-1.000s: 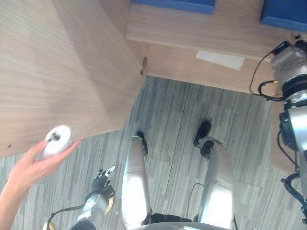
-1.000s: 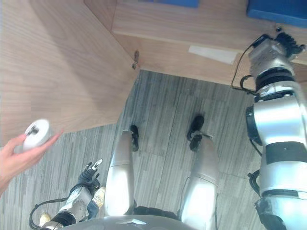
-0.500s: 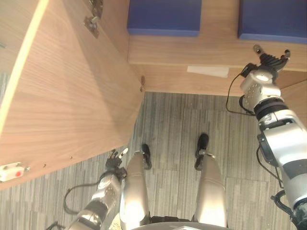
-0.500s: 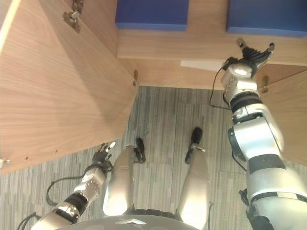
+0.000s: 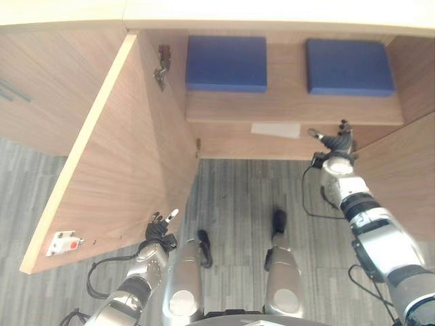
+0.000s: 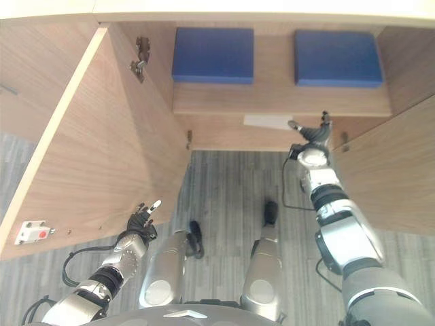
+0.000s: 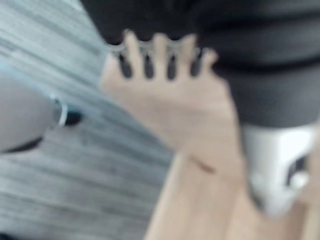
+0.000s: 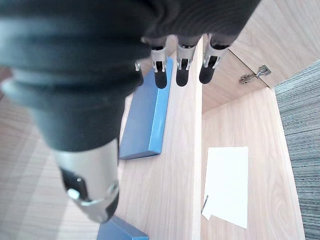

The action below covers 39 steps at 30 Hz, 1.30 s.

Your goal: Put the empty folder in the office cabinet

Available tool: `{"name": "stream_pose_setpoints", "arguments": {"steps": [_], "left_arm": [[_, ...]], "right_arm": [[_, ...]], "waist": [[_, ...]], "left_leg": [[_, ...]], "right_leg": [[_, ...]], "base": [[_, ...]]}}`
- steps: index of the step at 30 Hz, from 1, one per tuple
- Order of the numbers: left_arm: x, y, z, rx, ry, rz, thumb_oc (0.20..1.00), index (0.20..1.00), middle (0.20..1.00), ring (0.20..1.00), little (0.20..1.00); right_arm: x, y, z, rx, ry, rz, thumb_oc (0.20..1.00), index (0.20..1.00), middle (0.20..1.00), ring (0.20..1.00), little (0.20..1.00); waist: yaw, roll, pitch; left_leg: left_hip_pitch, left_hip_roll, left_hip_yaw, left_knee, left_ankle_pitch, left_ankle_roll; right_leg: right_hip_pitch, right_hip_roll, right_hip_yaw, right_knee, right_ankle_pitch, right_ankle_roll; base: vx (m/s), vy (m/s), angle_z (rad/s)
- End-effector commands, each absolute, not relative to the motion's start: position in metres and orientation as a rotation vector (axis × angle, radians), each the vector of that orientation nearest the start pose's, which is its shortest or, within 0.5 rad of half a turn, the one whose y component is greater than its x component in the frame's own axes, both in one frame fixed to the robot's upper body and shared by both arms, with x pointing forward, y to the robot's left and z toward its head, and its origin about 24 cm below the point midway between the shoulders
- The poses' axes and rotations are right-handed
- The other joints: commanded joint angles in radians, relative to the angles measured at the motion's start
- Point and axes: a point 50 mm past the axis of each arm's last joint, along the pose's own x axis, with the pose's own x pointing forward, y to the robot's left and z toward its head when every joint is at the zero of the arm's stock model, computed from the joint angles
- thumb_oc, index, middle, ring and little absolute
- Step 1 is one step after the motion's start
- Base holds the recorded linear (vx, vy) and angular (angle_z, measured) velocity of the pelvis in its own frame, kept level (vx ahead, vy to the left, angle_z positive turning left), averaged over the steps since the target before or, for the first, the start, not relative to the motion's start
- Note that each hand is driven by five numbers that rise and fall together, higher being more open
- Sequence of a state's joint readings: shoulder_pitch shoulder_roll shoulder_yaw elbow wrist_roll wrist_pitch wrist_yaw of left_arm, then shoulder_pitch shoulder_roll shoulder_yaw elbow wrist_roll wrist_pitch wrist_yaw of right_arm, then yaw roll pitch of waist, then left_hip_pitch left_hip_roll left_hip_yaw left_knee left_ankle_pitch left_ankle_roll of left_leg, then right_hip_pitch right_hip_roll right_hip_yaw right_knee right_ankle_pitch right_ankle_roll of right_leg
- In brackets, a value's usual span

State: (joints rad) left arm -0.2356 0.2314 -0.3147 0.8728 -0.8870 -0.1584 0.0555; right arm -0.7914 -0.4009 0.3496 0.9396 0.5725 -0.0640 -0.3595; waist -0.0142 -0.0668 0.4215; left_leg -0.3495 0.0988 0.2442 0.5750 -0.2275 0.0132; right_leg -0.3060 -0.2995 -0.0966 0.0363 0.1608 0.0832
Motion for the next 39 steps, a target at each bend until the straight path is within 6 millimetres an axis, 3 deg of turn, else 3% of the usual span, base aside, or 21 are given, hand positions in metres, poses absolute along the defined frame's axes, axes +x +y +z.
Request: {"name": "stream_pose_setpoints", "arguments": {"steps": [1,6,10,11,13,16,19,21,22,25,26,27,28,29,32,34,37,39], "left_arm": [[0.247,0.170,-0.083,-0.354,0.567,0.151,1.000,1.000,1.000,1.000,1.000],[0.232,0.181,-0.091,-0.279,0.535,0.143,1.000,1.000,1.000,1.000,1.000],[0.186,0.203,-0.108,-0.235,0.512,0.108,1.000,1.000,1.000,1.000,1.000],[0.175,0.206,-0.112,-0.228,0.515,0.101,1.000,1.000,1.000,1.000,1.000],[0.167,0.208,-0.114,-0.222,0.515,0.100,1.000,1.000,1.000,1.000,1.000],[0.148,0.216,-0.116,-0.228,0.499,0.129,1.000,1.000,1.000,1.000,1.000],[0.144,0.220,-0.111,-0.228,0.476,0.135,1.000,1.000,1.000,1.000,1.000],[0.142,0.222,-0.110,-0.231,0.478,0.134,1.000,1.000,1.000,1.000,1.000],[0.142,0.225,-0.107,-0.245,0.480,0.120,1.000,1.000,1.000,1.000,1.000],[0.135,0.220,-0.110,-0.245,0.506,0.081,1.000,1.000,1.000,1.000,1.000],[0.135,0.220,-0.110,-0.245,0.506,0.081,1.000,1.000,1.000,1.000,1.000],[0.131,0.219,-0.111,-0.242,0.515,0.078,1.000,1.000,1.000,1.000,1.000],[0.125,0.218,-0.112,-0.237,0.519,0.073,1.000,1.000,1.000,1.000,1.000],[0.124,0.218,-0.112,-0.230,0.517,0.071,1.000,1.000,1.000,1.000,1.000],[0.129,0.219,-0.110,-0.216,0.495,0.076,1.000,1.000,1.000,1.000,1.000],[0.136,0.217,-0.110,-0.199,0.495,0.077,1.000,1.000,1.000,1.000,1.000],[0.142,0.217,-0.108,-0.199,0.489,0.077,1.000,1.000,1.000,1.000,1.000],[0.146,0.216,-0.108,-0.185,0.499,0.065,1.000,1.000,1.000,1.000,1.000]], "right_arm": [[0.385,-0.228,0.138,-0.178,-0.121,-0.308,1.000,1.000,1.000,1.000,1.000],[0.358,-0.217,0.104,-0.210,-0.148,-0.215,1.000,1.000,1.000,1.000,1.000],[0.325,-0.231,0.068,-0.232,-0.128,-0.139,1.000,1.000,1.000,1.000,1.000],[0.316,-0.234,0.059,-0.241,-0.106,-0.120,1.000,1.000,1.000,1.000,1.000],[0.306,-0.233,0.048,-0.291,-0.089,-0.087,1.000,1.000,1.000,1.000,1.000],[0.270,-0.227,0.020,-0.361,-0.011,-0.048,1.000,1.000,1.000,1.000,1.000],[0.240,-0.241,0.002,-0.418,0.090,-0.117,1.000,1.000,1.000,1.000,1.000],[0.232,-0.246,-0.003,-0.426,0.113,-0.132,1.000,1.000,1.000,1.000,1.000],[0.214,-0.258,-0.013,-0.460,0.154,-0.195,1.000,1.000,1.000,1.000,1.000],[0.192,-0.271,-0.027,-0.442,0.198,-0.297,1.000,1.000,1.000,1.000,1.000],[0.192,-0.271,-0.027,-0.442,0.198,-0.297,1.000,1.000,1.000,1.000,1.000],[0.184,-0.273,-0.032,-0.424,0.214,-0.333,1.000,1.000,1.000,1.000,1.000],[0.173,-0.276,-0.040,-0.368,0.244,-0.428,1.000,1.000,1.000,1.000,1.000],[0.168,-0.278,-0.044,-0.338,0.262,-0.490,1.000,1.000,1.000,1.000,1.000],[0.144,-0.284,-0.065,-0.246,0.331,-0.772,1.000,1.000,1.000,1.000,1.000],[0.132,-0.289,-0.076,-0.168,0.376,-0.995,1.000,1.000,1.000,1.000,1.000],[0.130,-0.292,-0.081,-0.134,0.391,-1.092,1.000,1.000,1.000,1.000,1.000],[0.132,-0.299,-0.077,-0.107,0.369,-1.280,1.000,1.000,1.000,1.000,1.000]], "waist": [[0.012,0.044,0.022],[-0.001,0.001,-0.005],[-0.008,0.007,-0.008],[-0.012,0.023,-0.013],[-0.020,0.024,-0.022],[-0.055,0.033,-0.064],[-0.083,0.042,-0.097],[-0.091,0.043,-0.106],[-0.104,0.045,-0.123],[-0.098,0.049,-0.135],[-0.098,0.049,-0.135],[-0.097,0.052,-0.140],[-0.097,0.047,-0.142],[-0.099,0.051,-0.144],[-0.122,0.085,-0.147],[-0.123,0.084,-0.147],[-0.117,0.089,-0.142],[-0.101,0.105,-0.137]], "left_leg": [[0.217,0.042,-0.069,-0.193,-0.018,-0.035],[0.244,0.026,-0.042,-0.197,-0.040,-0.013],[0.296,0.032,-0.035,-0.218,-0.051,-0.015],[0.326,0.045,-0.040,-0.223,-0.075,-0.021],[0.339,0.048,-0.039,-0.227,-0.076,-0.024],[0.391,0.065,-0.038,-0.240,0.005,-0.048],[0.404,0.085,-0.023,-0.227,0.105,-0.075],[0.408,0.093,-0.006,-0.225,0.118,-0.080],[0.414,0.076,0.018,-0.224,0.123,-0.080],[0.406,-0.049,0.006,-0.283,0.035,-0.032],[0.406,-0.049,0.006,-0.283,0.035,-0.032],[0.414,-0.089,0.003,-0.321,0.006,-0.010],[0.407,-0.160,-0.009,-0.379,-0.007,0.029],[0.408,-0.179,-0.018,-0.404,-0.008,0.040],[0.458,-0.189,-0.024,-0.514,0.005,0.059],[0.449,-0.196,-0.027,-0.540,0.047,0.064],[0.455,-0.198,-0.038,-0.561,0.059,0.067],[0.474,-0.213,-0.073,-0.616,0.092,0.068]], "right_leg": [[-0.006,0.049,-0.063,0.128,-0.088,0.036],[0.019,0.039,-0.075,0.094,-0.059,0.042],[0.055,0.039,-0.091,0.098,-0.079,0.041],[0.073,0.053,-0.091,0.110,-0.105,0.045],[0.083,0.058,-0.091,0.111,-0.115,0.039],[0.124,0.099,-0.095,0.093,-0.138,0.011],[0.155,0.130,-0.112,0.059,-0.139,-0.010],[0.164,0.134,-0.123,0.050,-0.138,-0.015],[0.179,0.148,-0.145,0.014,-0.121,-0.017],[0.190,0.168,-0.151,-0.030,-0.082,0.009],[0.190,0.168,-0.151,-0.030,-0.082,0.009],[0.188,0.177,-0.151,-0.034,-0.073,0.020],[0.167,0.183,-0.154,-0.029,-0.052,0.027],[0.158,0.192,-0.150,-0.023,-0.051,0.031],[0.131,0.237,-0.130,0.010,-0.076,0.045],[0.122,0.240,-0.131,0.007,-0.053,0.037],[0.120,0.248,-0.132,0.000,-0.040,0.040],[0.112,0.260,-0.142,-0.013,-0.014,0.045]], "base": [[-0.03,0.020,0.08],[-0.05,-0.103,-0.24],[0.09,-0.156,-0.21],[0.14,-0.052,-0.14],[0.18,-0.098,-0.10],[0.23,-0.169,-0.34],[0.15,-0.151,-0.39],[0.08,-0.098,-0.17],[0.11,-0.131,-0.17],[0.04,-0.081,0.06],[0.02,-0.053,-0.08],[-0.08,-0.067,-0.26],[-0.12,-0.078,-0.28],[-0.19,-0.058,-0.14],[-0.15,0.021,-0.16],[-0.20,-0.037,0.01],[-0.11,-0.017,-0.15],[-0.20,0.013,-0.35]]}}
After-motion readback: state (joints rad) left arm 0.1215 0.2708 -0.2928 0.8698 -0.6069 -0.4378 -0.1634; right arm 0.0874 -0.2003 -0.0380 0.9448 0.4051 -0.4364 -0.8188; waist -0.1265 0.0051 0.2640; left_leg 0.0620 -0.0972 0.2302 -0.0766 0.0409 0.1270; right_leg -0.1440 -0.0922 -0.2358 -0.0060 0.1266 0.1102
